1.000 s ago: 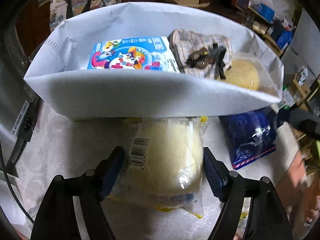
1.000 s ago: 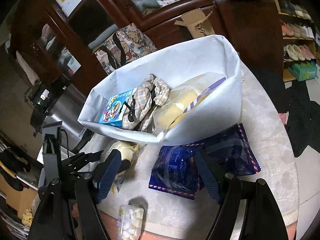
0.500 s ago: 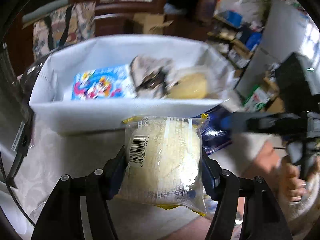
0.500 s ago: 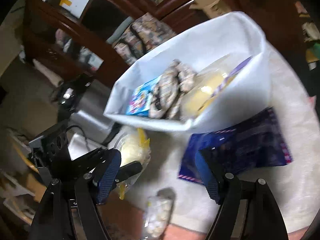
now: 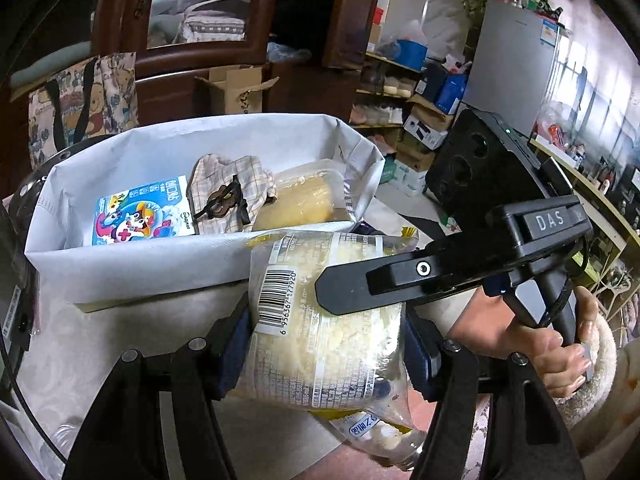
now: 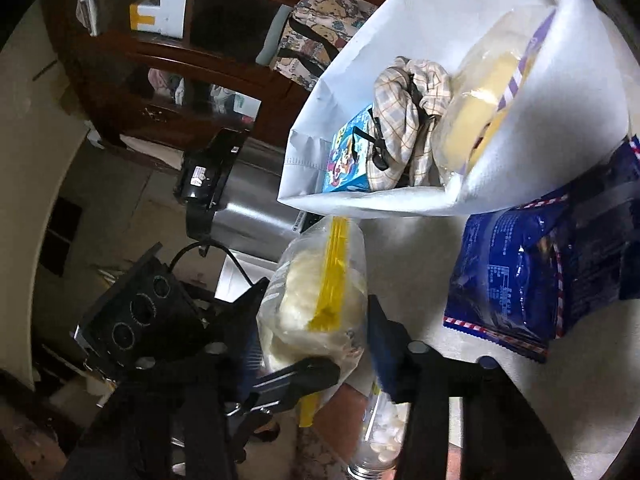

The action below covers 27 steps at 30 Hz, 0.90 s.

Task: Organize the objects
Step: 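Grasp the bread bag with the right tool while the left tool releases it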

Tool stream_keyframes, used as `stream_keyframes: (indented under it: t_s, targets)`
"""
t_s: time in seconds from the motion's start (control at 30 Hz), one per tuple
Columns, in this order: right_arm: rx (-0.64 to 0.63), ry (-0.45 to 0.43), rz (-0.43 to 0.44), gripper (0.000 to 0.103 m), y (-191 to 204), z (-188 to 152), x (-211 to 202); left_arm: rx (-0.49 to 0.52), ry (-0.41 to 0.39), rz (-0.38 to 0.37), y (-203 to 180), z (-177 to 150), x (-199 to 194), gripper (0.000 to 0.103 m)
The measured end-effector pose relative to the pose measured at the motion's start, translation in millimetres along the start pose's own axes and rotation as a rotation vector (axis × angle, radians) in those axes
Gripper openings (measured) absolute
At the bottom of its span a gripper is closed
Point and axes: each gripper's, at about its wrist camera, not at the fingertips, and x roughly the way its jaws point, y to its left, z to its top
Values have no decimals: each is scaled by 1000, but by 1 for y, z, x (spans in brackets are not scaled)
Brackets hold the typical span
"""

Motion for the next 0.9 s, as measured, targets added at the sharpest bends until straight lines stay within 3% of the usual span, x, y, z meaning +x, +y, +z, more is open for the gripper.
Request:
stream_keyframes:
  t_s: [0.13,0.4,0.5,0.63,0.7,0.8,0.9]
  targets:
    - [-21,-22,-28,38,5,-1,-1,-11,-3,6,1,-2,-1,68]
    - [-158,-174,-228,35,30,-8,-16,-35,-23,-18,1,-3,-7,72]
    - [-181,-222,-212,35,38,-9,-25,-27,-68,-38,-3,-2,-19,72]
    - [-205,-373,-231,35,50,-7,-53,-13,-141,-82,-4,-1,-35,73]
    - [-215,-461,-234,35,59,-6,-67,-43,-161,-63,4,1,-37,73]
    - [-250,-525,-271,35,74,0,-73,-140,-166,-10,25,5,-35,73]
    - [-267,-561,-398,35,84,3,-61,-193,-182,32,41,8,-33,73]
